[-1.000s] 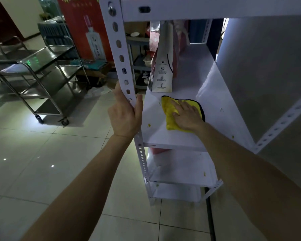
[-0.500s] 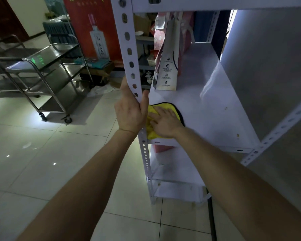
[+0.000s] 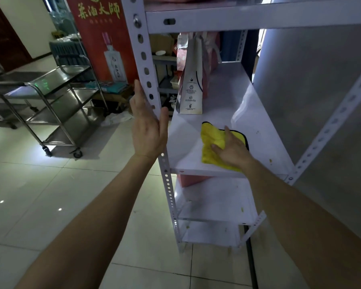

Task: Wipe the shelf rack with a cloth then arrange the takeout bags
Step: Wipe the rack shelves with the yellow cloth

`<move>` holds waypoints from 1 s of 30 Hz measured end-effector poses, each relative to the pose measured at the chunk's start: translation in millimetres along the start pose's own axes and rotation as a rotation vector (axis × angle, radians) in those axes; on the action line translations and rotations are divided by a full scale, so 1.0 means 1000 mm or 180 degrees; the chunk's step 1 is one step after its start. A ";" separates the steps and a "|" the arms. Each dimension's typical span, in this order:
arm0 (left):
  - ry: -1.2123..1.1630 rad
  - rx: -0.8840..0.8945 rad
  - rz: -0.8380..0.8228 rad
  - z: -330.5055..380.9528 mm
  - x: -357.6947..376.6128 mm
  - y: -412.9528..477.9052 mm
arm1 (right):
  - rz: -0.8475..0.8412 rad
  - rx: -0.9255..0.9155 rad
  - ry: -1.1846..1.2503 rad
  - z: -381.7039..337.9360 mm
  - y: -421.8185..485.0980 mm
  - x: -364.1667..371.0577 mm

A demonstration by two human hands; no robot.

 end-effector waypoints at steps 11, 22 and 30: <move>-0.0426 0.0038 -0.0019 0.000 0.009 0.005 | -0.0464 -0.0331 -0.0611 -0.058 0.058 0.015; -0.0272 -0.0153 0.0020 -0.002 0.010 0.004 | -0.0447 -0.0961 -0.0952 -0.133 0.051 0.057; 0.0158 -0.0439 -0.0017 0.006 0.008 0.001 | -0.0290 -0.0965 -0.0557 -0.107 -0.003 0.051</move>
Point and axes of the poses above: each hand's wrist, its own y-axis towards the middle knuckle, its own x-axis out of the palm, z = x × y, the point moved 8 cm from there along y, towards the middle knuckle, and after that the axes turned 15 degrees about -z, right-handed, at the moved point
